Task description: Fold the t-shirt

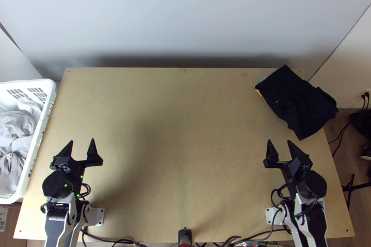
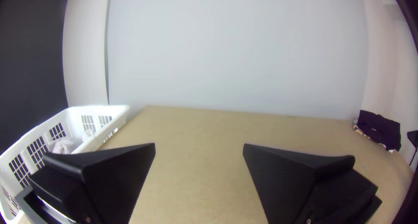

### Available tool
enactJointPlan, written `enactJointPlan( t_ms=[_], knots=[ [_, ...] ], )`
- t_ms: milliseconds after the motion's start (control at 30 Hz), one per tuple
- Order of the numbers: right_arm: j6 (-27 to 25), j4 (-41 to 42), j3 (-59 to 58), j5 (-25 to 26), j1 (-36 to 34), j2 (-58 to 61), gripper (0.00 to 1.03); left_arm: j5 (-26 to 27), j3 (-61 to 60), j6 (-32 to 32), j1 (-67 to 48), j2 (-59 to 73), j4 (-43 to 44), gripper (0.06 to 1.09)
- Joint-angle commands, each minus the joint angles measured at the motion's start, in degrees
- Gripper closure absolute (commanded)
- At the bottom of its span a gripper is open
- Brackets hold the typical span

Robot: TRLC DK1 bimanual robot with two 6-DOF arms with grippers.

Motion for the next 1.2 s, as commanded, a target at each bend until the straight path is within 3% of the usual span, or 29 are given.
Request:
enactJointPlan(
  t_ms=[0, 1167],
  knots=[
    [0.09, 0.03, 0.0, 0.0, 0.01, 0.01, 0.05, 0.01, 0.08, 0.03, 0.01, -0.01, -0.05, 0.1],
    [0.09, 0.03, 0.0, 0.0, 1.59, 0.01, 0.05, 0.1, 0.08, -0.14, -0.69, -0.01, -0.05, 0.1]
  ],
)
